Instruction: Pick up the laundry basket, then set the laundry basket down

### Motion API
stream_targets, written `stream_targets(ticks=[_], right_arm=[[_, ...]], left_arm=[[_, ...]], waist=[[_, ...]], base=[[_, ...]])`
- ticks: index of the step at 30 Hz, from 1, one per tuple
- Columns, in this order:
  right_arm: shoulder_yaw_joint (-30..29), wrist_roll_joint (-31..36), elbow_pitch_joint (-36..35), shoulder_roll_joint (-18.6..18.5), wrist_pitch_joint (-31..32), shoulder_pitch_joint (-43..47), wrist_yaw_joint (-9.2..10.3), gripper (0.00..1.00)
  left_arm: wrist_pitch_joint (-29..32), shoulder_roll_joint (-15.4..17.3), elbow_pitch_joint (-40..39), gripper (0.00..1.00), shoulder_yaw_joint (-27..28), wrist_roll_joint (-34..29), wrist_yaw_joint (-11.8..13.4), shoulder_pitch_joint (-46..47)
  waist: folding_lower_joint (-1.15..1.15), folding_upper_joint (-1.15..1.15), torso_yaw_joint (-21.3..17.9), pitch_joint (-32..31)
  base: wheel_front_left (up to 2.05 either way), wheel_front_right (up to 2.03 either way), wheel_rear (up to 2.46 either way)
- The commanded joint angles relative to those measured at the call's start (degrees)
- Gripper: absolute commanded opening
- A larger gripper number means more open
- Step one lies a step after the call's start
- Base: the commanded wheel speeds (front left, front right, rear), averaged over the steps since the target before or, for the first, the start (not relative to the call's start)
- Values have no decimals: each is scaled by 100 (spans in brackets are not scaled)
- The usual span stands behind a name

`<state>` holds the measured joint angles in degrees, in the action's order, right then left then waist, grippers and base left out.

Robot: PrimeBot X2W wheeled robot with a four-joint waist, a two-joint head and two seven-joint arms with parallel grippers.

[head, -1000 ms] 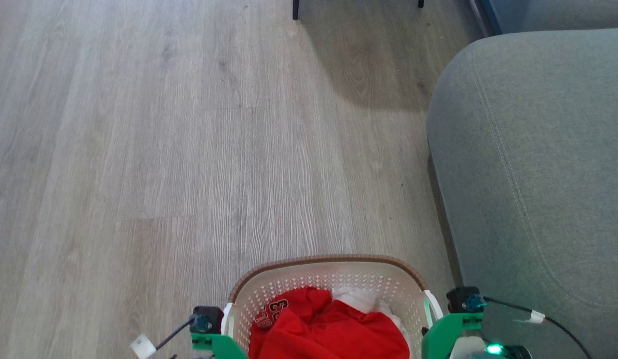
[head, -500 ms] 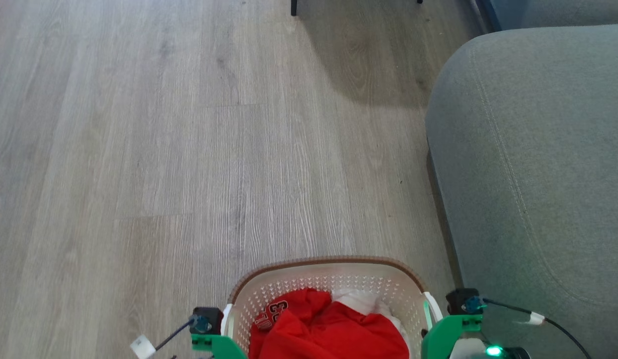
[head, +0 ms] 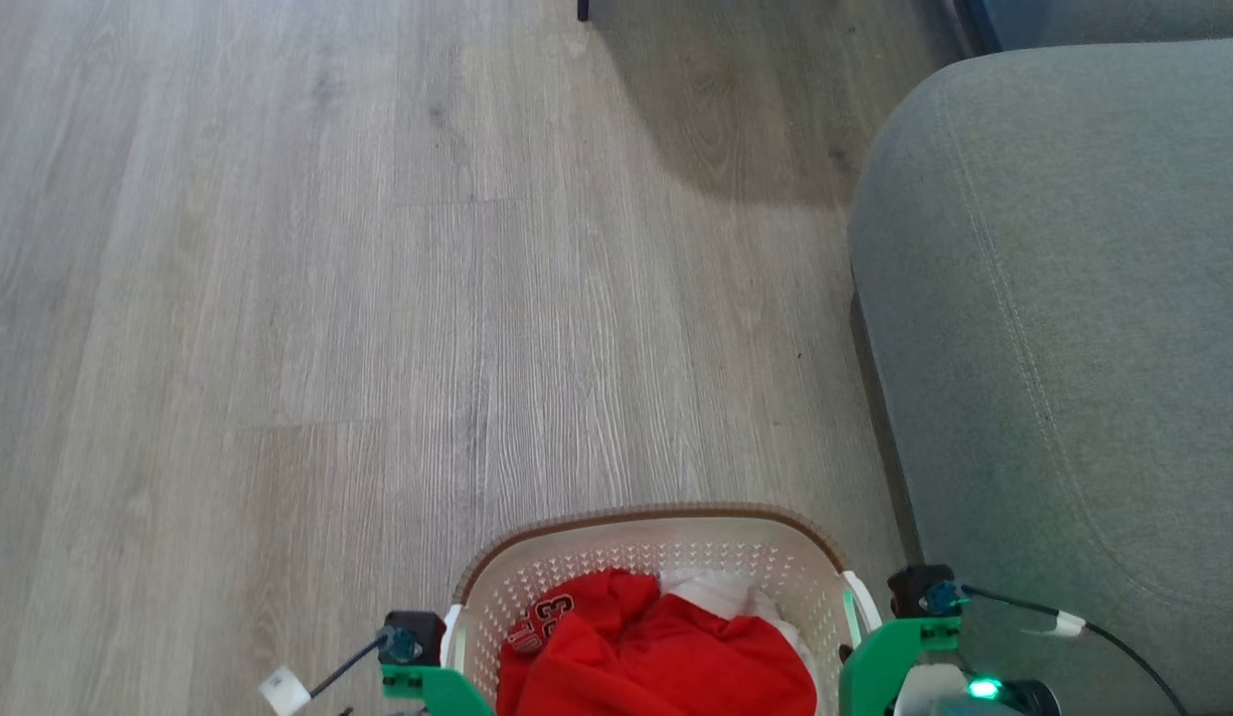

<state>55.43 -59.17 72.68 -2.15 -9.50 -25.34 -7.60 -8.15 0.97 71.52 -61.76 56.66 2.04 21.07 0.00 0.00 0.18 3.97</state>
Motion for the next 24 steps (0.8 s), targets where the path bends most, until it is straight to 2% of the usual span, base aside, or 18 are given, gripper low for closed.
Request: stream_targets(ticks=[1,17,24], right_arm=[[56,-52,-19,-73,-131,-231,11,0],[252,-204,43,-73,-279,-727,11,0],[298,-169,81,-73,-351,-1250,11,0]], left_arm=[[-66,190,79,0,68,26,32,203],[-240,190,57,0,20,110,93,589],[-350,190,37,0,24,120,112,1023]], waist=[[0,0,-3,24],[0,0,0,575],[0,0,25,1119]], base=[[0,0,0],[0,0,0],[0,0,0]])
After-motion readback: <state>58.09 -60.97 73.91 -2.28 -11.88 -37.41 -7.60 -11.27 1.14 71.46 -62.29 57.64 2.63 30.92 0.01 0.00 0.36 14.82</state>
